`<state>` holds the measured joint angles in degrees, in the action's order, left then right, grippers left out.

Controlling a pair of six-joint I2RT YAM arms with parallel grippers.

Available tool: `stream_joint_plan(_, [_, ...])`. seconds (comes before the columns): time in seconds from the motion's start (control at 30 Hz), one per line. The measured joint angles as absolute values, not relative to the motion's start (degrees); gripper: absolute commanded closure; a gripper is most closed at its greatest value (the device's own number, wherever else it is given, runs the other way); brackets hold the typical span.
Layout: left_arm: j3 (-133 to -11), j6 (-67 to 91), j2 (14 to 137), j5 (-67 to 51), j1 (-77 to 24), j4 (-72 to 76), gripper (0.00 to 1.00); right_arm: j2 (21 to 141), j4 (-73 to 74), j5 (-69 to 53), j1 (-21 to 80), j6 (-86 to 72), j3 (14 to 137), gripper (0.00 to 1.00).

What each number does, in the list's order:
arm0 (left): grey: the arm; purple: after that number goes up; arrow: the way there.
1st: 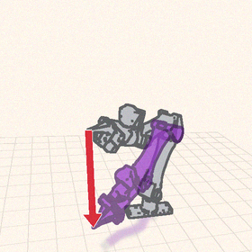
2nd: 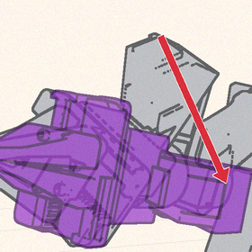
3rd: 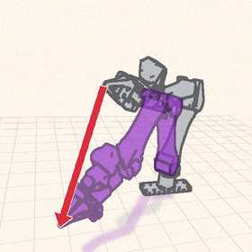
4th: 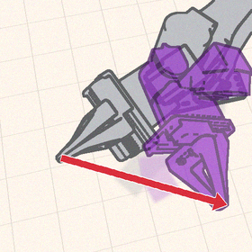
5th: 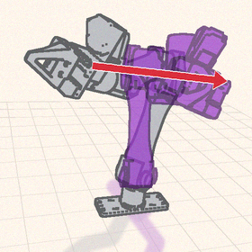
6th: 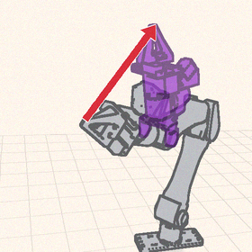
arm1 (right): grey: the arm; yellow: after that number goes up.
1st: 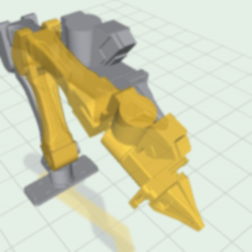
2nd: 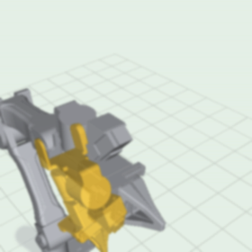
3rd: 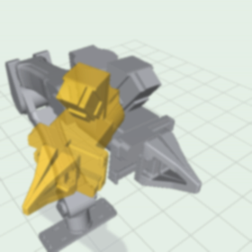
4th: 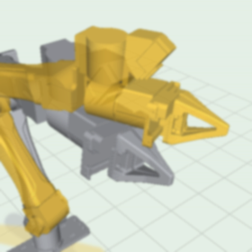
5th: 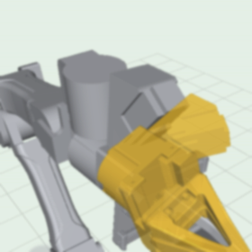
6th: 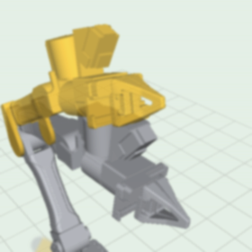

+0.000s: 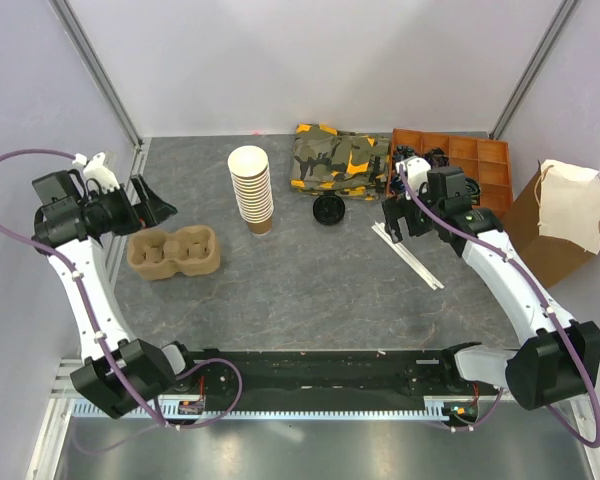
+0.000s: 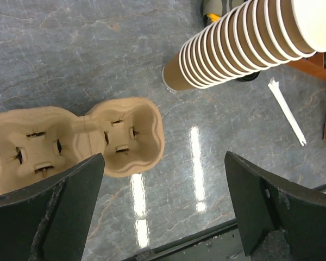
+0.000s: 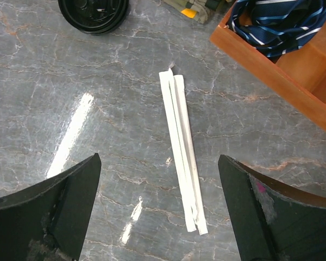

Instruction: Pack the takeout coffee

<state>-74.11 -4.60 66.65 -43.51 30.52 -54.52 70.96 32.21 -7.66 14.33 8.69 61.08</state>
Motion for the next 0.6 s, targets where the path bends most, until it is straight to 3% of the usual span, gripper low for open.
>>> stream_joint_plan(0.27, [-95.39, -8.19, 75.92, -38.41, 23.51, -57.49, 0.0, 71.07, 32.99, -9.39, 14.06, 8.75, 61.1, 0.02])
stream_joint_plan(0.5, [-113.58, -8.01, 83.57, -32.47, 10.52, -57.63, 0.26, 71.92, 34.59, -11.0, 14.02, 8.97, 61.76, 0.02])
stream_joint_plan(0.6, [-117.54, -7.62, 86.87, -30.83, 6.15, -57.56, 0.32, 72.49, 34.85, -11.84, 13.91, 9.19, 62.17, 0.02])
